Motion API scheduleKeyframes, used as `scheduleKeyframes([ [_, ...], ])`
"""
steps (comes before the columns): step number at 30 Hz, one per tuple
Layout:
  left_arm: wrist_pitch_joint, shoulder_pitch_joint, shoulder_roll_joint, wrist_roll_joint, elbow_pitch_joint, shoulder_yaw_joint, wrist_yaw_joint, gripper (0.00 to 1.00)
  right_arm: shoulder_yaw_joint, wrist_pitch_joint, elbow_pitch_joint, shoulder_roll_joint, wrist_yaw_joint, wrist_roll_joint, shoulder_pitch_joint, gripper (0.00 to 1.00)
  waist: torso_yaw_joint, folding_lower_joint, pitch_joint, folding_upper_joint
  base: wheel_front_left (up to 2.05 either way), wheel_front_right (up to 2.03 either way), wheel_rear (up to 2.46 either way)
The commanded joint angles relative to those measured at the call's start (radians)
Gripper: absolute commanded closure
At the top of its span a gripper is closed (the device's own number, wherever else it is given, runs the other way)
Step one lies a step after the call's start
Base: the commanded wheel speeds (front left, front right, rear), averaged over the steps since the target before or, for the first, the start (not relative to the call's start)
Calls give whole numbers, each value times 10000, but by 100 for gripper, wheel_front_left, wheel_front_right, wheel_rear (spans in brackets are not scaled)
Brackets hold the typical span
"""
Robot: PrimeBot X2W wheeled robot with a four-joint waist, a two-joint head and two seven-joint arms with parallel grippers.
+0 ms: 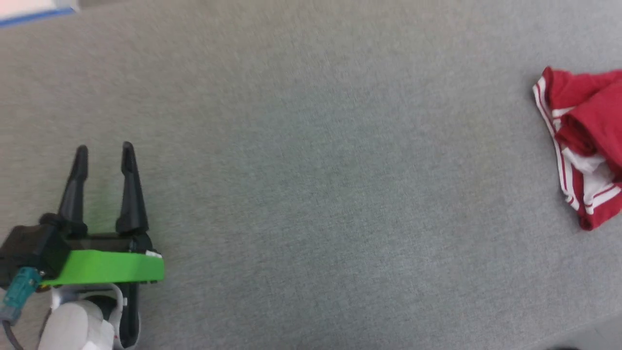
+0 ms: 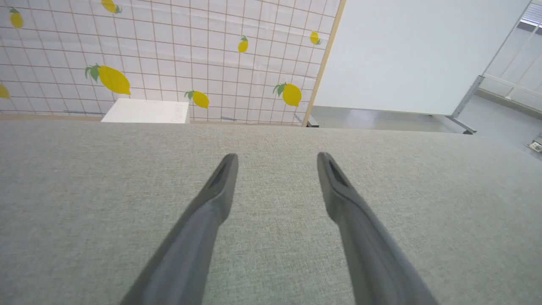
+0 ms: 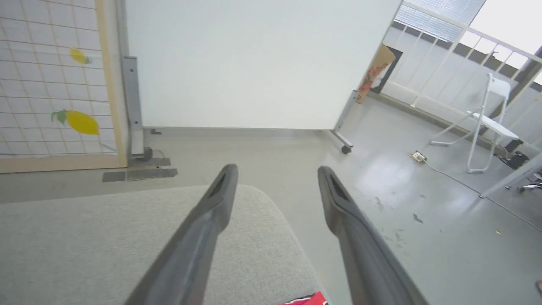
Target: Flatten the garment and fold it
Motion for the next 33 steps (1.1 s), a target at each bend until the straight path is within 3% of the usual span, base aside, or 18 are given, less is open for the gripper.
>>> scheduleKeyframes([
  [1, -133, 46, -68, -54, 121, -16, -35, 0, 173, -256, -413, 284, -17, 255, 328, 0, 854, 0, -1499, -1, 0, 0, 0],
  [6, -369, 217, -289, -92, 446, -29, 73, 0, 1013, -1184, -2009, 1288, -17, 1075, 1205, 0, 1467, 0, -2582, -1, 0, 0, 0],
  [14, -571, 578, -560, -164, 695, -27, 201, 0, 1728, -3136, -3129, 2983, -17, 1804, 2853, 0, 2370, 0, -3644, -1, 0, 0, 0],
  [21, -674, 638, -792, -261, 958, -21, 276, 0, 2292, -4687, -2101, 3105, -17, 2277, 4319, 0, 2992, 0, -4076, -1, 0, 0, 0],
  [33, -791, 662, -971, 302, 1954, -440, 262, 0, 2660, -5282, -501, 3108, -17, 1629, 5864, 0, 3322, 0, -4284, -1, 0, 0, 0],
])
